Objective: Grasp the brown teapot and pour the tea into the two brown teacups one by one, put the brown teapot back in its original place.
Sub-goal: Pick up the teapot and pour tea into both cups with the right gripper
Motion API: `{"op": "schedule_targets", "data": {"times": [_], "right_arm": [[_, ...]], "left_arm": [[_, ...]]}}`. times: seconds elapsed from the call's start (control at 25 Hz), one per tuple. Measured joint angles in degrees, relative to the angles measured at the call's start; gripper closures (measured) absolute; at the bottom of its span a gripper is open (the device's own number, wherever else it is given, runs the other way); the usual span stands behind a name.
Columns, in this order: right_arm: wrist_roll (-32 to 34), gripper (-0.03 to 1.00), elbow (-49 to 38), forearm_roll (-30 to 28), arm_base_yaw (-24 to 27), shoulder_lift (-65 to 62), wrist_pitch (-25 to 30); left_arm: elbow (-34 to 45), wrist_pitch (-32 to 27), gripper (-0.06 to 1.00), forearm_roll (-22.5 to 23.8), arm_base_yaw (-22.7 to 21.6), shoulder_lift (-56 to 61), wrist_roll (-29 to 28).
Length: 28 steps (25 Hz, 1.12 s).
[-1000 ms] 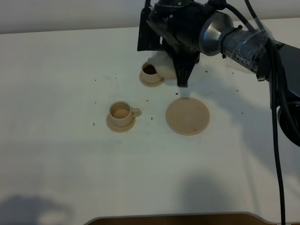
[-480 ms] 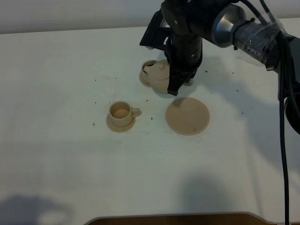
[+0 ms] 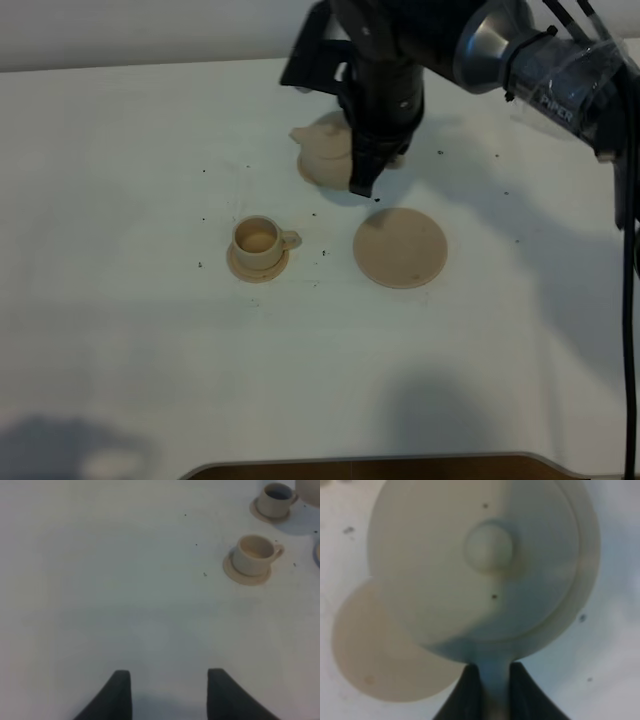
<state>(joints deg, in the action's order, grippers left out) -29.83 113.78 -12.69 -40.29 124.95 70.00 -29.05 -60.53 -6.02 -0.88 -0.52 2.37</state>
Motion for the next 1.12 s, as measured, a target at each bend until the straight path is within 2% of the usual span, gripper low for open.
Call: {"op": "schedule_targets", "data": {"times": [0.36, 0.72, 1.12], "right_arm": [[-0.05, 0.85, 0.00, -10.39, -9.24, -0.24, 0.01], [1.28, 0.85, -7.12, -13.90, -12.62, -0.24, 0.12], [2.18, 0.85, -10.81, -23.45, -16.47, -0.17, -1.44]], "left_arm": [[0.00, 0.00, 0.59, 0.00, 0.00, 0.00, 0.00], [0.00, 0.00, 0.59, 0.00, 0.00, 0.00, 0.00], [0.00, 0.00, 0.59, 0.00, 0.00, 0.00, 0.00]]}}
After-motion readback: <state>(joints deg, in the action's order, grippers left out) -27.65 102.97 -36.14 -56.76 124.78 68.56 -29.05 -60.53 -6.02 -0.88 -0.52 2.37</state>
